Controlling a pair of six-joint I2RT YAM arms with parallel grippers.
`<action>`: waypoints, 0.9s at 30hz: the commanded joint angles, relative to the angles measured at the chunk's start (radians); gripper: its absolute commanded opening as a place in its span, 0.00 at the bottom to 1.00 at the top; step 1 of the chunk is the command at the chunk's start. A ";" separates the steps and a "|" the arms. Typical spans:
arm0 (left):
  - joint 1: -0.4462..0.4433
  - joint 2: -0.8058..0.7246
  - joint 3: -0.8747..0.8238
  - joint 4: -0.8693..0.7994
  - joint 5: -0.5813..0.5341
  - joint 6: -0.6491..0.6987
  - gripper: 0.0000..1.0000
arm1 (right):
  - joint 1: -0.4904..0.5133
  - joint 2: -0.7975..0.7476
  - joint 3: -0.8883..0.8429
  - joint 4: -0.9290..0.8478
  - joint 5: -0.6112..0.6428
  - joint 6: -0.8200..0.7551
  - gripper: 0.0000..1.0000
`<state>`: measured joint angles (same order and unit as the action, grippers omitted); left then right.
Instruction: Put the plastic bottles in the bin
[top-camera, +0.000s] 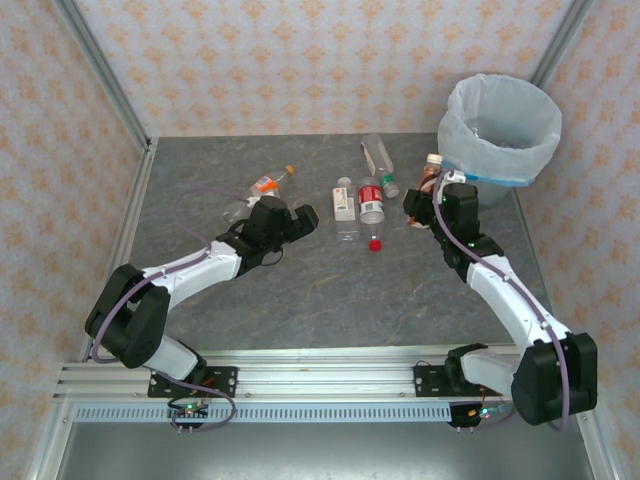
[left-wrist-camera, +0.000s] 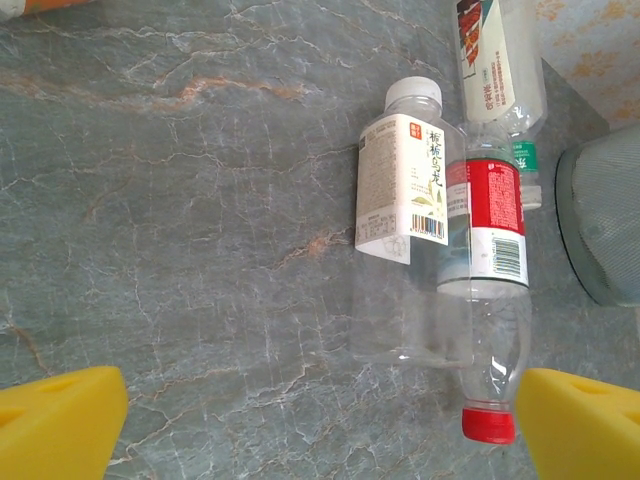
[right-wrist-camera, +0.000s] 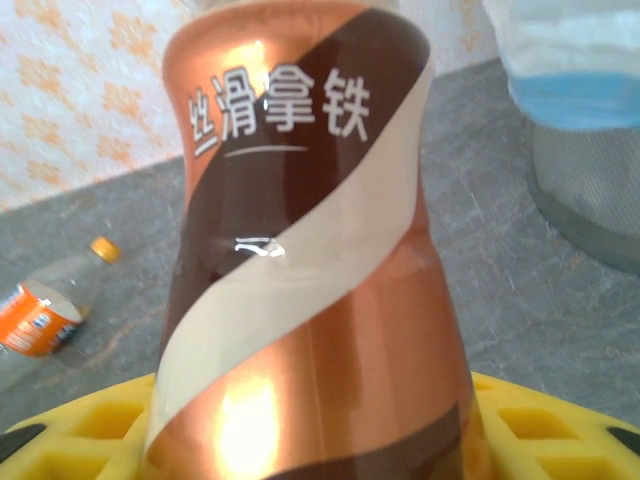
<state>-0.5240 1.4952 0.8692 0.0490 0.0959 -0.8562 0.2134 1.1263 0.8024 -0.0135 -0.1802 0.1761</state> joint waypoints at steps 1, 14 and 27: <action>-0.005 0.002 0.019 -0.021 -0.023 0.007 1.00 | 0.006 -0.044 0.053 0.072 0.008 0.032 0.00; -0.008 -0.001 0.038 -0.017 -0.007 0.039 1.00 | -0.062 -0.034 0.141 0.121 -0.021 0.020 0.00; -0.024 0.009 0.065 -0.020 0.051 0.082 1.00 | -0.202 0.040 0.349 0.030 -0.150 -0.078 0.00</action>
<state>-0.5373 1.4952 0.9051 0.0444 0.1226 -0.8112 0.0322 1.1576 1.0981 0.0231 -0.3019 0.1440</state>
